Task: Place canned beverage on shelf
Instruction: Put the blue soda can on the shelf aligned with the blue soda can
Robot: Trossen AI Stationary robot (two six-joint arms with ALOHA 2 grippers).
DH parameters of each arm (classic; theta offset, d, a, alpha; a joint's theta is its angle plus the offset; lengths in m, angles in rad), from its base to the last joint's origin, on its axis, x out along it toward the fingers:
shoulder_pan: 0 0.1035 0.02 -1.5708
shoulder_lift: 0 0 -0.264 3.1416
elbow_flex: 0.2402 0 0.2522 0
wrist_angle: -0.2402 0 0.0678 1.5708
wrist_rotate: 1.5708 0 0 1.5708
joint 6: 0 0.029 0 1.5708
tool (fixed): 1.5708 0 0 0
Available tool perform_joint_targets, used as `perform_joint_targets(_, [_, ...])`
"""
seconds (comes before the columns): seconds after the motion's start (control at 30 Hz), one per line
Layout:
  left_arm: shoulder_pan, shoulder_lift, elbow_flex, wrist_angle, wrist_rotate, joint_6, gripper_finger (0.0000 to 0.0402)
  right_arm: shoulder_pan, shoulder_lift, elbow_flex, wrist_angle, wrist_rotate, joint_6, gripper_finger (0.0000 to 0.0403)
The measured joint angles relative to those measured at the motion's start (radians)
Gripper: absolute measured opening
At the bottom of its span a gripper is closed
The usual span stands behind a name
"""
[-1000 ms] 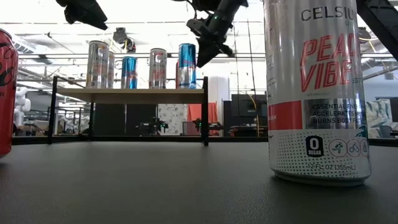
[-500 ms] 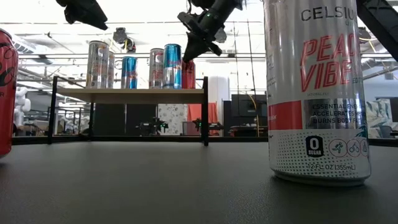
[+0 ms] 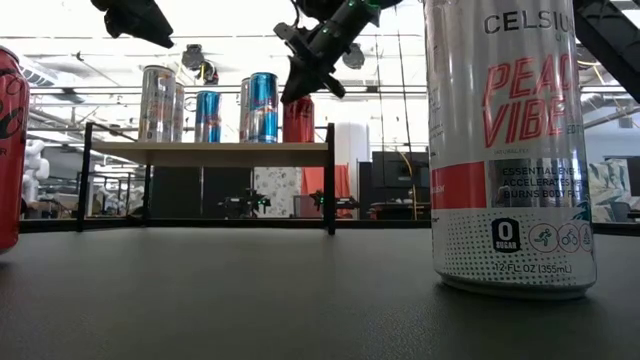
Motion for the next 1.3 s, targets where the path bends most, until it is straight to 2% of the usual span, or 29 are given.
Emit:
perform_joint_targets(0.2, [0.0,0.0,0.0,0.0,0.0,0.003,0.0201,0.009,-0.012,0.0,-0.014,0.102,-0.007,0.0])
perform_joint_targets(0.33, [0.0,0.0,0.0,0.0,0.0,0.003,0.0201,0.012,-0.02,0.0,0.004,0.115,-0.026,0.0])
perform_joint_targets(0.43, [0.0,0.0,0.0,0.0,0.0,0.003,0.0201,0.013,-0.02,0.0,0.035,0.178,-0.034,0.0])
perform_joint_targets(0.6, [0.0,0.0,0.0,0.0,0.0,0.003,0.0201,0.013,-0.02,0.0,0.07,0.212,-0.039,0.0])
perform_joint_targets(1.3, [0.0,0.0,0.0,-0.001,0.0,0.005,0.0201,0.03,0.001,0.0,0.183,0.183,-0.023,0.0])
